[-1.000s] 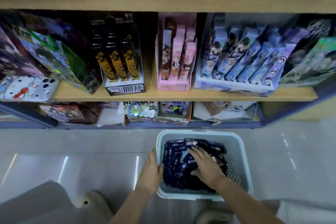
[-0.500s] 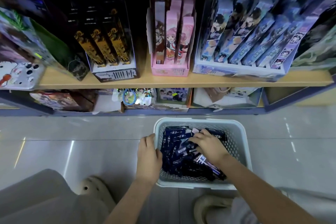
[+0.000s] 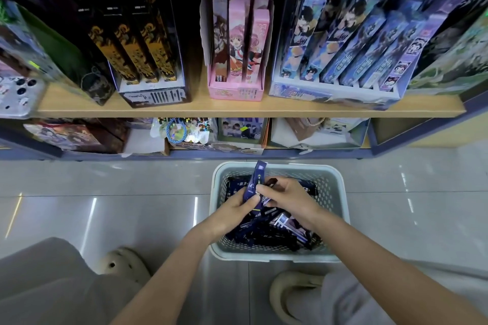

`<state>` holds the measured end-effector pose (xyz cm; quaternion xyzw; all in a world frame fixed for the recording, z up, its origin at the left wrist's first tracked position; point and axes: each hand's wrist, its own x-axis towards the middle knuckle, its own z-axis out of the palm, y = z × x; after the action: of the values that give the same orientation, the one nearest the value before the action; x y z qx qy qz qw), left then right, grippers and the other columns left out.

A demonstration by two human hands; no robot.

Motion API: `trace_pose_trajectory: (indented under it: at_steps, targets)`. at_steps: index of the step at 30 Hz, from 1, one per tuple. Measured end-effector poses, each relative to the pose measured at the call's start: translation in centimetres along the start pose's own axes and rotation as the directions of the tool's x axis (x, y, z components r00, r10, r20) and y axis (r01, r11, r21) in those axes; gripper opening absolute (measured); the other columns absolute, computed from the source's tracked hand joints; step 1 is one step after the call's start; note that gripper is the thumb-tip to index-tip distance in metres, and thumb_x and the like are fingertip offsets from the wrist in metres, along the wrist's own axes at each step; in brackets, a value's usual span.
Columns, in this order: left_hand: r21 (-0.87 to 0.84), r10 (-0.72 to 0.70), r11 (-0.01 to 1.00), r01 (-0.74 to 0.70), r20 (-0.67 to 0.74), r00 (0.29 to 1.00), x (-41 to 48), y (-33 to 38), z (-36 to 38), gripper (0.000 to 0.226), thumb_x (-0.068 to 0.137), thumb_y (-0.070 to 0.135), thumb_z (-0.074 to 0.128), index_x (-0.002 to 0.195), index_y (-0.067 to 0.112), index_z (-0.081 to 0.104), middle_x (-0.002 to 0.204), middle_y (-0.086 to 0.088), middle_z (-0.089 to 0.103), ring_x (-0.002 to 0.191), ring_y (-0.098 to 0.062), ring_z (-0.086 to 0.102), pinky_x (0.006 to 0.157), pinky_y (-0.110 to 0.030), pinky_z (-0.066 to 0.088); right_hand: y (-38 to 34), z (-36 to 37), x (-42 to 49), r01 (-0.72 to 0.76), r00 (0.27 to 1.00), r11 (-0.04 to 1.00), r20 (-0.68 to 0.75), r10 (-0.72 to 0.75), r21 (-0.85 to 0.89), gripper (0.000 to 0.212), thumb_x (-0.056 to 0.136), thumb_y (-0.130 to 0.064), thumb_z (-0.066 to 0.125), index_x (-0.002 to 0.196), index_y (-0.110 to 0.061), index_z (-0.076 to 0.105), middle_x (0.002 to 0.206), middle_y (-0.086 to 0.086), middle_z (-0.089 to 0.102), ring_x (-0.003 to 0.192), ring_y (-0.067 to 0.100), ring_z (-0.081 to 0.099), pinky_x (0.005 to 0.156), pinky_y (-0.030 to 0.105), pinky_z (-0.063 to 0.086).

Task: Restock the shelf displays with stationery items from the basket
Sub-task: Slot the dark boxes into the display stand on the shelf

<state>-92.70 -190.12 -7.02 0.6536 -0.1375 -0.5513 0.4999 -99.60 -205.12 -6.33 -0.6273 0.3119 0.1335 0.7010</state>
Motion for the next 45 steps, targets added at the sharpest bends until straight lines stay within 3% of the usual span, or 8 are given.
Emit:
trace_pose_trajectory:
  at_steps: [4, 9, 14, 19, 21, 25, 33, 45]
  targets:
    - [-0.037, -0.044, 0.998, 0.045, 0.023, 0.999, -0.1, 0.2, -0.1, 0.020, 0.102, 0.024, 0.040, 0.116, 0.031, 0.052, 0.112, -0.002, 0.062, 0.090, -0.009, 0.062, 0.083, -0.014, 0.047, 0.4, 0.2, 0.2, -0.004, 1.000, 0.991, -0.006, 0.003, -0.137, 0.032, 0.089, -0.026, 0.064, 0.106, 0.002, 0.062, 0.091, 0.009, 0.064, 0.074, 0.012, 0.060, 0.073, 0.024, 0.051]
    - [0.018, -0.115, 0.993, 0.115, 0.041, 0.992, -0.2, 0.0, -0.6, 0.022, 0.101, 0.022, 0.042, 0.123, 0.022, 0.049, 0.114, 0.006, 0.062, 0.097, -0.003, 0.060, 0.082, -0.010, 0.046, 0.6, 0.7, 0.1, 0.005, 1.000, 0.984, 0.019, -0.002, -0.175, 0.011, 0.092, -0.027, 0.061, 0.097, -0.017, 0.061, 0.090, 0.000, 0.063, 0.075, 0.007, 0.059, 0.070, 0.016, 0.048]
    - [0.069, -0.134, 0.990, 0.127, 0.111, 0.985, -0.4, 0.0, 0.0, 0.014, 0.099, 0.017, 0.048, 0.112, 0.024, 0.048, 0.104, -0.005, 0.062, 0.076, -0.004, 0.059, 0.068, -0.014, 0.049, 1.7, 1.4, 0.2, -0.017, 1.000, 0.952, 0.020, 0.024, -0.304, 0.022, 0.096, -0.022, 0.054, 0.096, -0.001, 0.058, 0.082, 0.008, 0.056, 0.067, 0.013, 0.055, 0.060, 0.017, 0.046]
    - [0.116, -0.136, 0.984, 0.136, -0.007, 0.991, -0.7, -1.1, 0.3, 0.005, 0.100, 0.013, 0.044, 0.096, 0.016, 0.046, 0.076, -0.002, 0.053, 0.058, -0.009, 0.053, 0.058, -0.019, 0.048, 2.3, 0.6, 0.4, 0.038, 0.999, 0.951, -0.007, -0.043, -0.306, 0.027, 0.101, -0.021, 0.041, 0.112, -0.004, 0.058, 0.099, 0.008, 0.059, 0.083, 0.012, 0.057, 0.080, 0.025, 0.052]
    - [0.147, -0.133, 0.979, 0.141, -0.064, 0.989, -1.0, -1.3, -0.3, 0.015, 0.101, 0.010, 0.041, 0.087, 0.015, 0.043, 0.072, -0.003, 0.052, 0.054, -0.007, 0.052, 0.057, -0.018, 0.046, 3.7, -0.7, 1.2, 0.090, 0.981, 0.848, -0.099, -0.165, -0.522, 0.028, 0.098, -0.015, 0.049, 0.124, -0.007, 0.055, 0.116, 0.008, 0.060, 0.100, 0.013, 0.056, 0.095, 0.027, 0.046]
    - [0.135, -0.114, 0.982, 0.131, -0.124, 0.986, -1.8, -1.2, -1.7, 0.019, 0.098, -0.002, 0.038, 0.089, 0.013, 0.045, 0.071, -0.004, 0.057, 0.055, -0.004, 0.057, 0.060, -0.013, 0.048, 7.0, -1.8, 2.0, 0.139, 0.990, 0.543, 0.105, -0.093, -0.828, 0.057, 0.090, -0.023, 0.064, 0.140, -0.015, 0.039, 0.146, 0.004, 0.039, 0.136, 0.019, 0.032, 0.113, 0.029, 0.023]
    - [0.145, -0.100, 0.982, 0.123, -0.156, 0.983, -2.4, -1.2, -2.8, 0.018, 0.097, 0.001, 0.040, 0.084, 0.012, 0.045, 0.062, -0.001, 0.055, 0.058, -0.013, 0.052, 0.066, -0.024, 0.046, 7.6, -1.0, 3.3, 0.308, 0.938, -0.093, 0.318, -0.139, -0.947, 0.045, 0.095, -0.025, 0.051, 0.136, -0.010, 0.041, 0.138, 0.007, 0.039, 0.128, 0.026, 0.033, 0.106, 0.034, 0.023]
    - [-0.111, -0.164, 0.984, 0.136, -0.295, 0.941, -3.2, -3.0, -1.8, 0.020, 0.092, -0.010, 0.043, 0.101, 0.008, 0.046, 0.061, -0.004, 0.053, 0.054, -0.014, 0.053, 0.064, -0.028, 0.048, 6.7, -2.2, 3.4, 0.279, 0.948, -0.007, 0.276, -0.159, -0.960, 0.029, 0.098, -0.010, 0.045, 0.127, -0.011, 0.049, 0.129, 0.007, 0.051, 0.125, 0.023, 0.041, 0.103, 0.029, 0.028]
